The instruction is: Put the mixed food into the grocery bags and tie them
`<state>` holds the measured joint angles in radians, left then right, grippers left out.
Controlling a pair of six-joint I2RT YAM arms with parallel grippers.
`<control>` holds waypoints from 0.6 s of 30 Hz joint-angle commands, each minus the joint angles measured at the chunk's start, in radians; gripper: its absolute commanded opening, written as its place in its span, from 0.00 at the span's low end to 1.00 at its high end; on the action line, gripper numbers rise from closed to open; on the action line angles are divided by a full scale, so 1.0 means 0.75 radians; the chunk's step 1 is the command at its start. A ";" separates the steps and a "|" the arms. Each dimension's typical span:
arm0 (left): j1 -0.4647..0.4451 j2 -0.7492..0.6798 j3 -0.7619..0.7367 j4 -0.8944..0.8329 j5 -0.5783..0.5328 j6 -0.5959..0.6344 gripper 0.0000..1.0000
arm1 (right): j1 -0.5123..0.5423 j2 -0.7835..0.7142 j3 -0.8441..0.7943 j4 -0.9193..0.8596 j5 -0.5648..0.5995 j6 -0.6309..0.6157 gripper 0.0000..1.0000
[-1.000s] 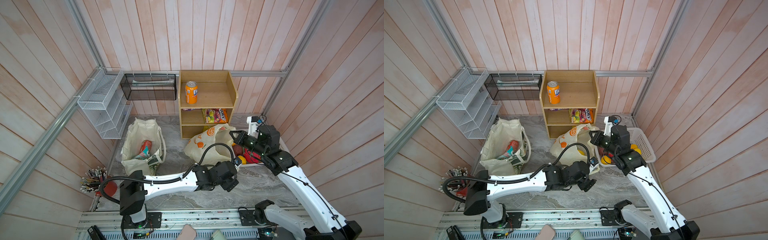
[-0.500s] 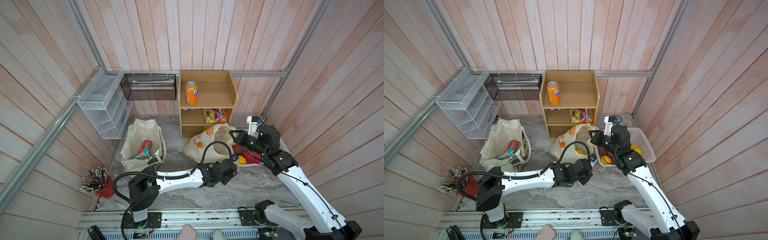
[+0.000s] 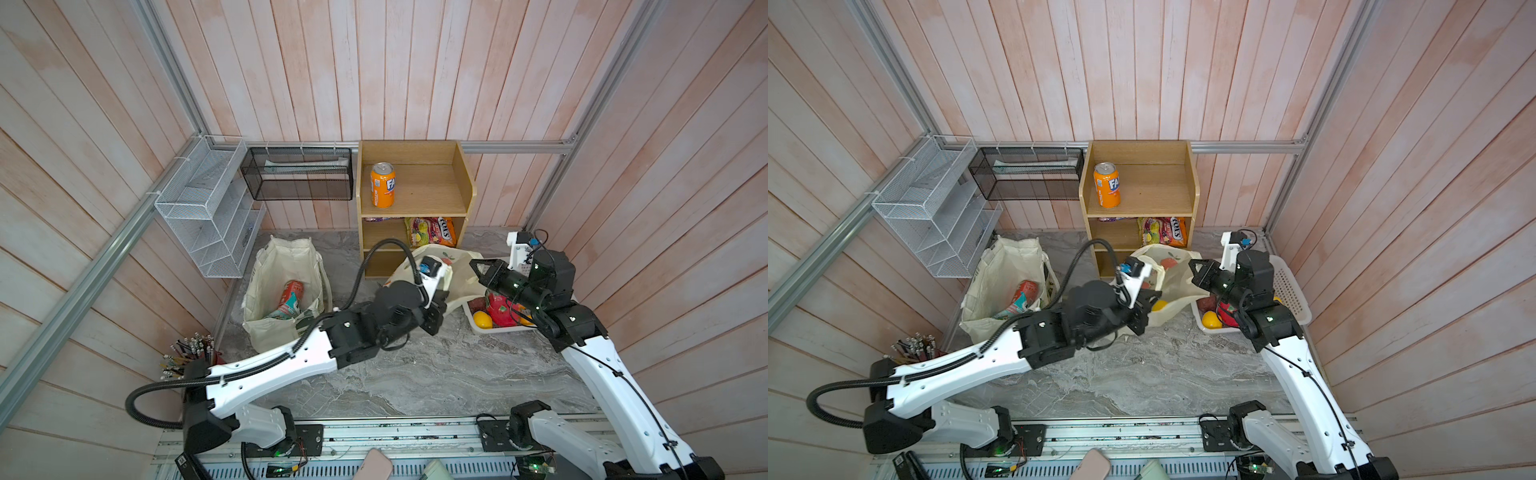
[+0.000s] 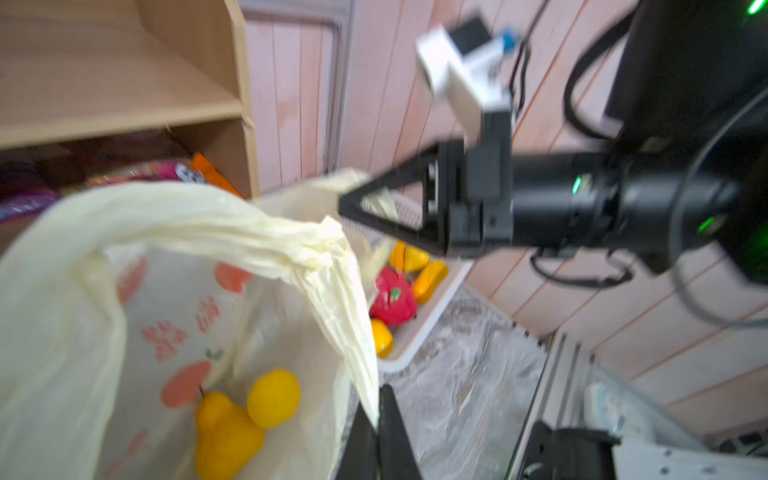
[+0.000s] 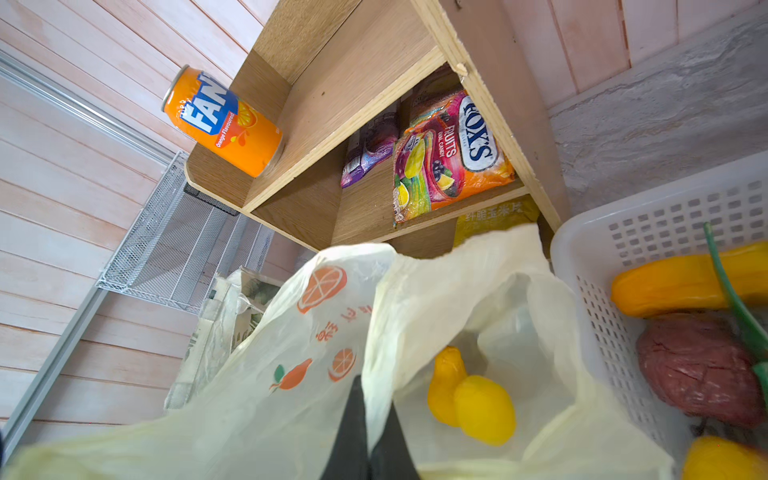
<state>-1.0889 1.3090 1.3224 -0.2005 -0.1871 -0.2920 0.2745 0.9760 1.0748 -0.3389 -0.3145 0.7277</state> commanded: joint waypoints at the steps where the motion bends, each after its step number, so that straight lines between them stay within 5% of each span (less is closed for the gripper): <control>1: 0.096 -0.039 -0.053 0.081 0.117 -0.076 0.00 | -0.008 -0.013 0.127 -0.069 -0.072 -0.058 0.00; 9: 0.296 -0.044 -0.056 0.090 0.242 -0.050 0.00 | -0.009 0.032 0.300 -0.119 -0.099 -0.084 0.00; 18: 0.434 -0.006 -0.191 0.262 0.430 -0.005 0.00 | -0.010 0.143 0.255 0.004 -0.100 -0.088 0.00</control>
<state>-0.7902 1.2888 1.2098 -0.0795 0.0647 -0.3180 0.2714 1.0622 1.2865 -0.3779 -0.3798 0.6781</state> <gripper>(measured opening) 0.047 0.047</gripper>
